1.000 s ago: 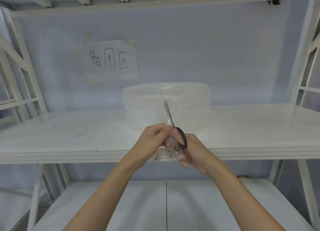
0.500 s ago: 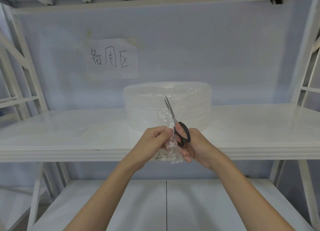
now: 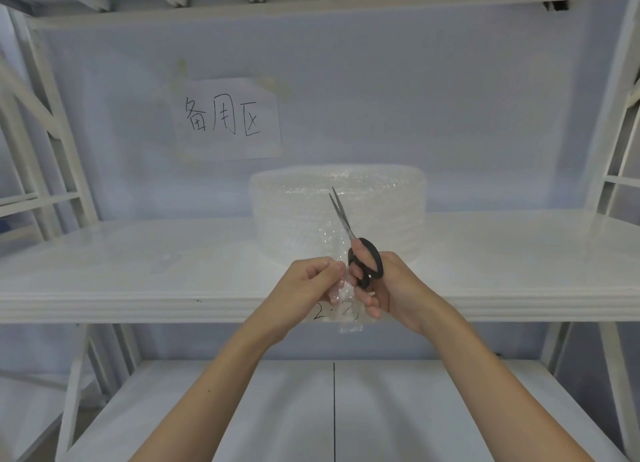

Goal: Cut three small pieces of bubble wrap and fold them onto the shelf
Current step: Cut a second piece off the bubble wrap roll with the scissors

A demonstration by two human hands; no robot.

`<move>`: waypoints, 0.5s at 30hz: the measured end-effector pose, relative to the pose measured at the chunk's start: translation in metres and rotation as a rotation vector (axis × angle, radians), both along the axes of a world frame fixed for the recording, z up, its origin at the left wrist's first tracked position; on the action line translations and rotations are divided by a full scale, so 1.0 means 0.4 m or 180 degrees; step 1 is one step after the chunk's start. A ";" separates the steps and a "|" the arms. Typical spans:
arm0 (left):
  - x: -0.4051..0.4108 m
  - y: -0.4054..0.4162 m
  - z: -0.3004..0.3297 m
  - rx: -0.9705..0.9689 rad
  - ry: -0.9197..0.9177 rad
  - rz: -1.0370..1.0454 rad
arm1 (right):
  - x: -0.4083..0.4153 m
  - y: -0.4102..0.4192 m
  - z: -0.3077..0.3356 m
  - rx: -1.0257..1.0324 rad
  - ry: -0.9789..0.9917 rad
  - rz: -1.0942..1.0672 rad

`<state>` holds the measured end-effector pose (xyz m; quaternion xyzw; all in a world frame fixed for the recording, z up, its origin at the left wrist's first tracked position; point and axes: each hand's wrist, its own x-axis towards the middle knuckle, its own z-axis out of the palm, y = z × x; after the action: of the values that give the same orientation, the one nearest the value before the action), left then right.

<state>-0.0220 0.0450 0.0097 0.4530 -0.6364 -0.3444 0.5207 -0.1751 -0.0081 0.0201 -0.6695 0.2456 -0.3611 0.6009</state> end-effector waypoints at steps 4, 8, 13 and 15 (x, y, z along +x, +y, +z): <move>0.002 0.004 -0.016 0.0089 0.0038 -0.0005 | 0.008 0.001 0.019 -0.0142 0.0057 -0.0126; 0.021 0.003 -0.018 0.0024 0.0171 0.0186 | 0.012 0.020 0.027 -0.0325 0.0044 -0.0257; 0.054 -0.005 -0.010 -0.0103 0.0558 0.0507 | 0.002 0.038 0.037 -0.0508 -0.0401 -0.0867; 0.063 -0.006 -0.008 -0.0127 0.0640 0.0595 | -0.018 0.024 0.039 -0.0538 -0.0411 -0.1256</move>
<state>0.0031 0.0427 0.0065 0.4631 -0.5428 -0.3253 0.6205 -0.1824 0.0014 0.0358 -0.6320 0.3017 -0.5331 0.4748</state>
